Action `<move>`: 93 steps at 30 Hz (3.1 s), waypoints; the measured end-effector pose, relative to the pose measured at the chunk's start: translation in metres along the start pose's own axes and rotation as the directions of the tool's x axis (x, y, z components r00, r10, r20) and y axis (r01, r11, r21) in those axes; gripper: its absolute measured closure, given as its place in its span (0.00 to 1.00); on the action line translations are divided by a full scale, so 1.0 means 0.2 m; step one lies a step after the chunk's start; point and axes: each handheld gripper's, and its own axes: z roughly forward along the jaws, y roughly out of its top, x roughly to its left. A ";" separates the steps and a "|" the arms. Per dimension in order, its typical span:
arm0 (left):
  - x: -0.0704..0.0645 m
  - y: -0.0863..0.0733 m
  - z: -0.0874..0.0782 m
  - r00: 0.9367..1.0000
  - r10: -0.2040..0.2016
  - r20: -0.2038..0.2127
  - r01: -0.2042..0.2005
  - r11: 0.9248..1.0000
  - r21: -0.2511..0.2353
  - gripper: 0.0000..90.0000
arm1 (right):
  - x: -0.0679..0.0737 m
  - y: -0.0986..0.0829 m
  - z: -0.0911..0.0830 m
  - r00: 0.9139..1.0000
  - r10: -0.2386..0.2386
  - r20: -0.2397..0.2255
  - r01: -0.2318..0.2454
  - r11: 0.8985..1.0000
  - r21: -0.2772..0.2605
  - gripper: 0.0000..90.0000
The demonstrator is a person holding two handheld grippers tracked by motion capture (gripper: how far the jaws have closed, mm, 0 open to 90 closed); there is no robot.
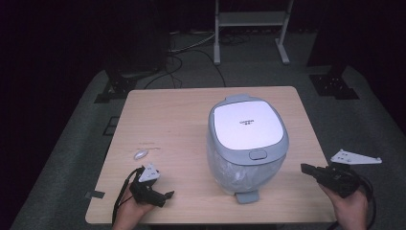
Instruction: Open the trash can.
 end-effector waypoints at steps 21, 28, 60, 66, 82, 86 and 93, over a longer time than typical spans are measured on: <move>0.00 0.00 0.00 1.000 0.000 0.000 0.000 1.000 0.000 0.00 | 0.12 0.25 -0.10 0.991 -0.065 -0.120 0.057 0.996 -0.069 1.00; 0.00 0.00 0.00 1.000 0.000 0.000 0.000 1.000 -0.002 0.00 | 0.18 0.34 -0.15 0.984 -0.099 -0.150 0.083 0.990 -0.110 1.00; 0.00 0.00 0.00 1.000 0.000 0.000 0.000 1.000 -0.002 0.00 | 0.47 0.64 -0.18 0.899 -0.260 -0.353 0.179 0.953 -0.245 1.00; 0.00 0.00 0.00 1.000 0.000 0.000 0.000 1.000 -0.002 0.00 | 0.53 0.66 -0.11 0.878 -0.281 -0.387 0.207 0.953 -0.222 1.00; 0.00 0.00 0.00 1.000 0.000 -0.001 0.000 1.000 -0.002 0.00 | 0.60 0.64 0.00 0.886 -0.293 -0.360 0.250 0.955 -0.161 1.00; 0.00 0.00 0.00 1.000 0.000 -0.001 0.000 1.000 -0.002 0.00 | 0.61 0.64 0.00 0.888 -0.309 -0.340 0.267 0.949 -0.167 1.00; 0.00 0.00 0.00 1.000 -0.002 -0.003 0.002 1.000 -0.002 0.00 | 0.60 0.64 -0.02 0.890 -0.310 -0.335 0.252 0.946 -0.206 1.00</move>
